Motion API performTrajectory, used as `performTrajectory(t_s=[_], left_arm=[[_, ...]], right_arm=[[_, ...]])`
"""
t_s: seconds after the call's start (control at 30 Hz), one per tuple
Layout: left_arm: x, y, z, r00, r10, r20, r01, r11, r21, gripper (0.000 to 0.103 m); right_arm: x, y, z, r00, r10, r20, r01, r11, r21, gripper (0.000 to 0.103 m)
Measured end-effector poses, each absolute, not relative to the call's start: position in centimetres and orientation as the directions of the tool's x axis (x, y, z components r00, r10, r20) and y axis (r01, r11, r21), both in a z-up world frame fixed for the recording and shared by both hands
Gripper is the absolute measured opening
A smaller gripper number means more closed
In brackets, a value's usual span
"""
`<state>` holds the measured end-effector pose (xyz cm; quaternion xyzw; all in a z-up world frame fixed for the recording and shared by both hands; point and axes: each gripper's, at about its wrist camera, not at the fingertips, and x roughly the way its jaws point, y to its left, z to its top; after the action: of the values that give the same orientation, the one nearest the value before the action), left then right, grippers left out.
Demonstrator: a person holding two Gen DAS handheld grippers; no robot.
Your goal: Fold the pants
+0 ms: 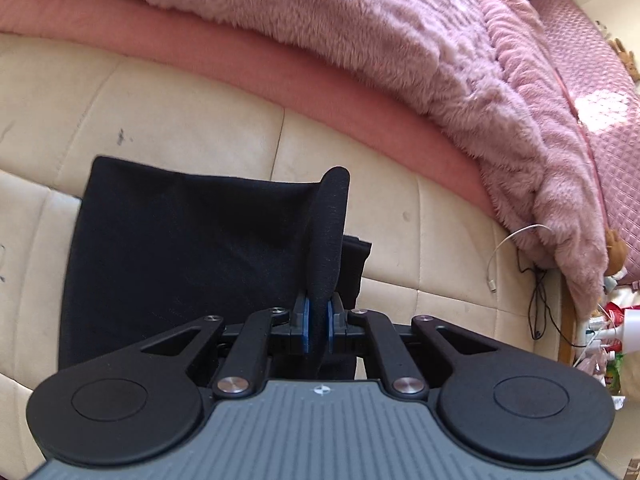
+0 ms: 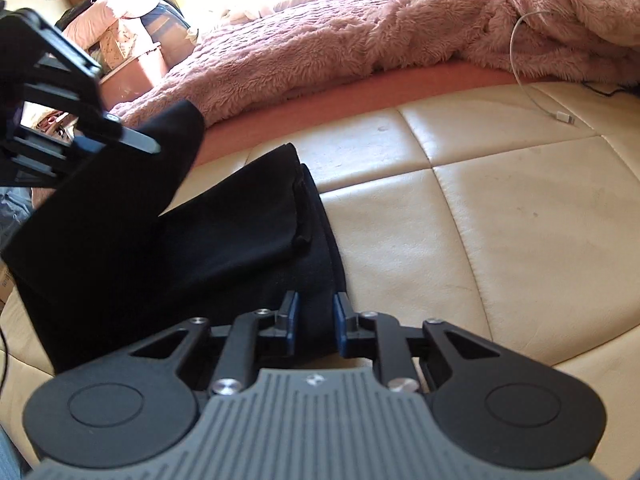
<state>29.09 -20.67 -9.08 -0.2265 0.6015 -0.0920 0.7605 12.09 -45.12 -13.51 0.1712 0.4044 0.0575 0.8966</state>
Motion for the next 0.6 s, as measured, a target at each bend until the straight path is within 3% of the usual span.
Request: performTrajectory(t_s=[0.3, 0.47, 0.6], left_arm=[[30.6, -24.4, -12.5, 0.200, -0.408, -0.891, -0.163, 0.883, -0.441, 0.008], [30.8, -24.1, -14.0, 0.159, -0.507, -0.847, -0.167, 0.832, -0.529, 0.020], [30.4, -23.9, -13.0, 0.159, -0.568, -0.807, -0.124, 0.800, -0.587, 0.020]], right_arm=[[12.2, -45.1, -14.1, 0.667, 0.264, -0.697, 0.032, 0.924, 0.381, 0.014], [12.3, -44.9, -14.1, 0.669, 0.256, -0.698, 0.026, 0.930, 0.366, 0.014], [12.2, -44.9, -13.8, 0.672, 0.246, -0.698, 0.029, 0.934, 0.357, 0.015]])
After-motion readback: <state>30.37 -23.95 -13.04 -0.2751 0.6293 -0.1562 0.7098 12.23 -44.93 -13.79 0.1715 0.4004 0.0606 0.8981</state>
